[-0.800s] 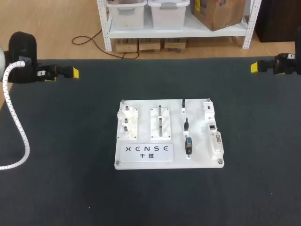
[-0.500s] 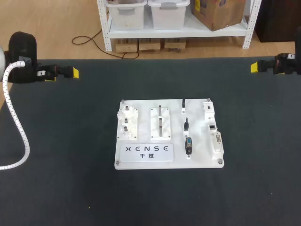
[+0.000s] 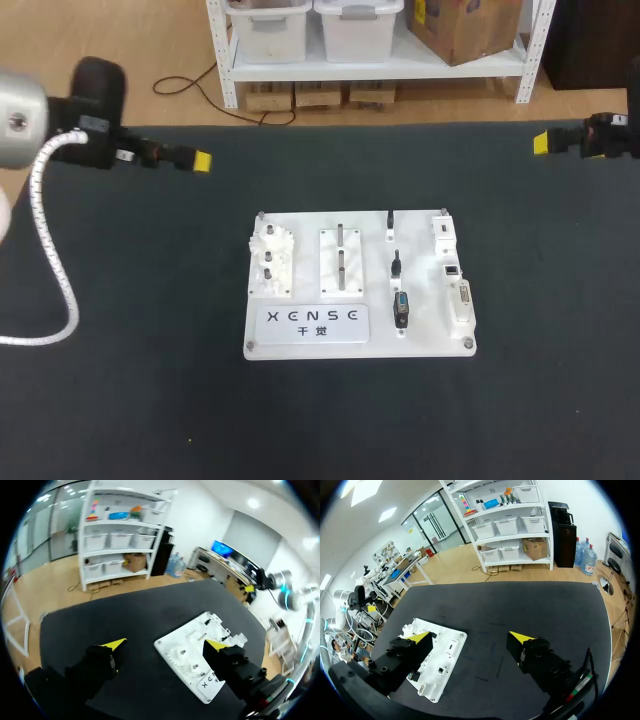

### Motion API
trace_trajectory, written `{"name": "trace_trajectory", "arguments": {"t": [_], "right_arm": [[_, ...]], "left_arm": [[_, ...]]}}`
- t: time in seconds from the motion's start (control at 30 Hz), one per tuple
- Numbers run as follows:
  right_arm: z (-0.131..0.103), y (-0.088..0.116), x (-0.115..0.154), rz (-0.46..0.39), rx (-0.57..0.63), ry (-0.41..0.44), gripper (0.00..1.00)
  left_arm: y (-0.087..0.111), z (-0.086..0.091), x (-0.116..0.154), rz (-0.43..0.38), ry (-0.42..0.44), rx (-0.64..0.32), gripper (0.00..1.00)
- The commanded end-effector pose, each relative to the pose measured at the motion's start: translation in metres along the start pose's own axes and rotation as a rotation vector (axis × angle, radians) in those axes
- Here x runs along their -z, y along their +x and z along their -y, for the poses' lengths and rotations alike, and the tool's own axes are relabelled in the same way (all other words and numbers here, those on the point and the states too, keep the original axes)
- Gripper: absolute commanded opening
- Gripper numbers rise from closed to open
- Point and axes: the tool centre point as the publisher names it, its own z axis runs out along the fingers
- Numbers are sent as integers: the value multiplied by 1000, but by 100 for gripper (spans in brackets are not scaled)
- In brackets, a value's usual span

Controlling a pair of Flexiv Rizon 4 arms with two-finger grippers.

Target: Insert the Ethernet cable into its matching sockets.

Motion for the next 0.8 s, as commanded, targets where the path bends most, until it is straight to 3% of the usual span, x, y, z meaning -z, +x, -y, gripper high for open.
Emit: {"name": "trace_trajectory", "arguments": {"t": [0.03,0.23,0.37,0.57,0.8], "right_arm": [[-1,0,1,0,0,3,100],[-1,0,1,0,0,3,100],[-1,0,1,0,0,3,100],[-1,0,1,0,0,3,100],[-1,0,1,0,0,3,100]], "left_arm": [[3,10,-25,47,379,-343,100],[11,40,-46,57,506,-520,100],[21,60,-53,70,538,-631,100],[35,84,-63,72,577,-718,100],[47,98,-74,101,590,-760,100]]}}
